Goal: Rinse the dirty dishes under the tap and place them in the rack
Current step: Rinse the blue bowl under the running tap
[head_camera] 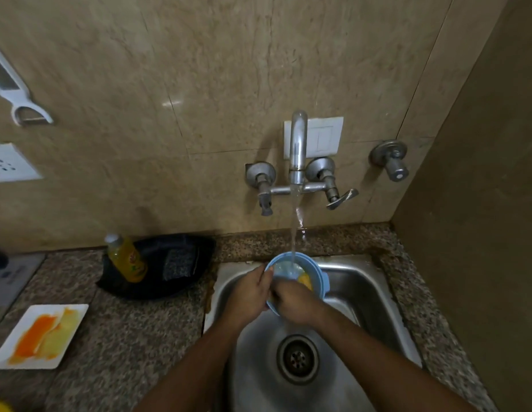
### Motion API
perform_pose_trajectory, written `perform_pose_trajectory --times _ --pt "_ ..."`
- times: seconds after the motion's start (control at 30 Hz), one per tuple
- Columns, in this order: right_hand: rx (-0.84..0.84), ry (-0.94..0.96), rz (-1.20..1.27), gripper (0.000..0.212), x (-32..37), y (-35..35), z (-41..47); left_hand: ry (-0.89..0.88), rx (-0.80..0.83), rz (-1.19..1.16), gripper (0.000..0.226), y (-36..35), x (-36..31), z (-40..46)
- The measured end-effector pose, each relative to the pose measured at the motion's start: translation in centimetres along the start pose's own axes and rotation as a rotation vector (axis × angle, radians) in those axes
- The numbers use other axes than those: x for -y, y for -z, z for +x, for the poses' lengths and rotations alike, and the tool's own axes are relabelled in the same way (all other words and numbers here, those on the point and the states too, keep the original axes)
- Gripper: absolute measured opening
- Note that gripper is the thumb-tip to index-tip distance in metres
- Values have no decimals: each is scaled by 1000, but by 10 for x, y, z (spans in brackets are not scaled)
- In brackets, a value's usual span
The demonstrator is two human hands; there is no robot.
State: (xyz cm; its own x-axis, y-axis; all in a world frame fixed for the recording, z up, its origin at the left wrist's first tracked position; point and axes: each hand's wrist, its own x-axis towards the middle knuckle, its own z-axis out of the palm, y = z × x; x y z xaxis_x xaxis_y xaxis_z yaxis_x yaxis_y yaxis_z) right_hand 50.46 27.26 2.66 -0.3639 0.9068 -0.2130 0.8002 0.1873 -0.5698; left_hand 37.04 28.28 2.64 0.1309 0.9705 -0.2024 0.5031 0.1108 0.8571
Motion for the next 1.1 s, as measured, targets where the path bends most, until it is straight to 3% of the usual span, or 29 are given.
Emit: perform_pose_trajectory --times 0.07,0.13,0.23,0.3,0.4,0.5,0.57,0.67,0.73,0.77,0.83,0.9,0.97,1.03,1.1 --pt "40 -35 -240 26 -8 2 -1 -24 44 30 26 -1 1 -2" --pt "-46 -26 -374 29 -12 -1 2 -57 47 84 28 -2 1 -1" --pt "-31 93 -132 24 -8 -9 0 -77 13 160 31 3 7 7" --pt "38 100 -165 21 -18 -9 -7 -82 7 219 34 7 11 6" --pt "-29 85 -455 51 -36 -16 -10 -131 -26 425 41 2 8 5" --pt "47 158 -277 70 -34 -25 -15 -63 -97 479 40 5 1 8" --pt "99 184 -298 74 -39 -22 -21 11 -85 420 39 12 2 11" --pt "-53 204 -399 62 -41 -29 -22 61 -31 274 40 13 -3 15" --pt "-123 224 -318 45 -33 -39 -19 102 -40 108 37 8 -13 15" --pt "-154 205 -259 40 -28 -40 -18 152 -48 5 46 4 -15 15" --pt "-251 101 -137 36 -17 -37 -16 228 -19 -234 63 -4 -16 8" --pt "-345 39 -22 35 -11 -39 -13 214 27 -309 60 -15 -7 2" --pt "-287 33 104 41 -1 -44 -12 218 -39 -346 49 -19 -1 1" --pt "-129 124 128 61 -10 -46 -14 227 -97 -366 42 -16 3 5" --pt "-31 159 -172 72 -33 -35 -13 243 -52 -316 44 -14 0 5"
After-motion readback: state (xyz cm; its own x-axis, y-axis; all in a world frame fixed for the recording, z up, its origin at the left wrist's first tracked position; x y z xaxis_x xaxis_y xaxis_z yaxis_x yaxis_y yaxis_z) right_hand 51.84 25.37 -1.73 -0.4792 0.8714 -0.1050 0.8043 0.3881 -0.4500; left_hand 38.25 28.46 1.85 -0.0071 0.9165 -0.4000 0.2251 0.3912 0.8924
